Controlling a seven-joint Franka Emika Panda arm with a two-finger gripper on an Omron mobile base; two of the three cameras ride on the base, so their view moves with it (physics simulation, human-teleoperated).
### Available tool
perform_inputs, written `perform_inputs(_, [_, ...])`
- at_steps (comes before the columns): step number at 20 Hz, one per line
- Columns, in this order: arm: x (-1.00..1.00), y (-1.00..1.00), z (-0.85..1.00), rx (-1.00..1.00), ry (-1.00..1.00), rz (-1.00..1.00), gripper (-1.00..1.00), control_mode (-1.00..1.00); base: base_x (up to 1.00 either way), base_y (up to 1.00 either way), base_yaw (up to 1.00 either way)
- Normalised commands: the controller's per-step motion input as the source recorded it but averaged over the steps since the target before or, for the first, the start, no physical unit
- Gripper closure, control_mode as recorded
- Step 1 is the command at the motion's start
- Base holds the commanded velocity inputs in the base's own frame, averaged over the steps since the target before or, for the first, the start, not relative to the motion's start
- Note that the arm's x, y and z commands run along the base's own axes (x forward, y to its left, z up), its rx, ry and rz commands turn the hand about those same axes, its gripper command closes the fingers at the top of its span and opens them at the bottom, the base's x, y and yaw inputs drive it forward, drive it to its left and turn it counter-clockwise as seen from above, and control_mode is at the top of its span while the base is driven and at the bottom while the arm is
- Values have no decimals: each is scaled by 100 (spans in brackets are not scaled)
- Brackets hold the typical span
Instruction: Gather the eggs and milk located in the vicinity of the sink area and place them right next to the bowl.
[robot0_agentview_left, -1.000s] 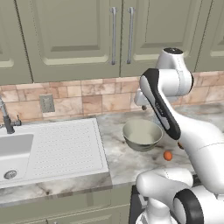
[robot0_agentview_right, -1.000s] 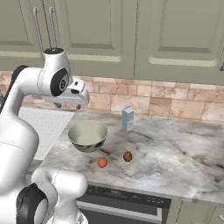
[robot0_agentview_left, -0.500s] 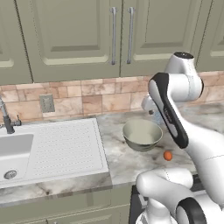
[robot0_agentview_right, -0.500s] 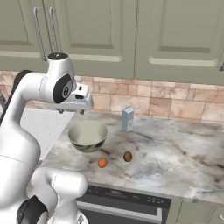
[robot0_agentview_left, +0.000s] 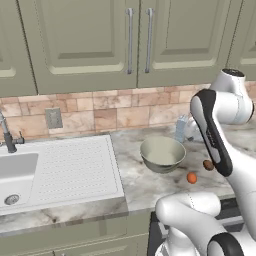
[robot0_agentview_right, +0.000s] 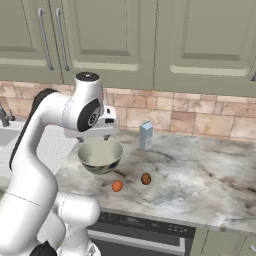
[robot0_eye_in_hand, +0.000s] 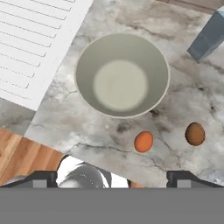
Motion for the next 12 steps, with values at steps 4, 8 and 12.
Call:
perform_inputs(4, [-22, -51, -31, 0, -2, 27, -100, -100, 0, 0, 0])
perform_inputs(8, [-4, -40, -29, 0, -4, 29, -100, -100, 0, 0, 0])
perform_inputs(12, [0, -29, -23, 0, -3, 29, -100, -100, 0, 0, 0])
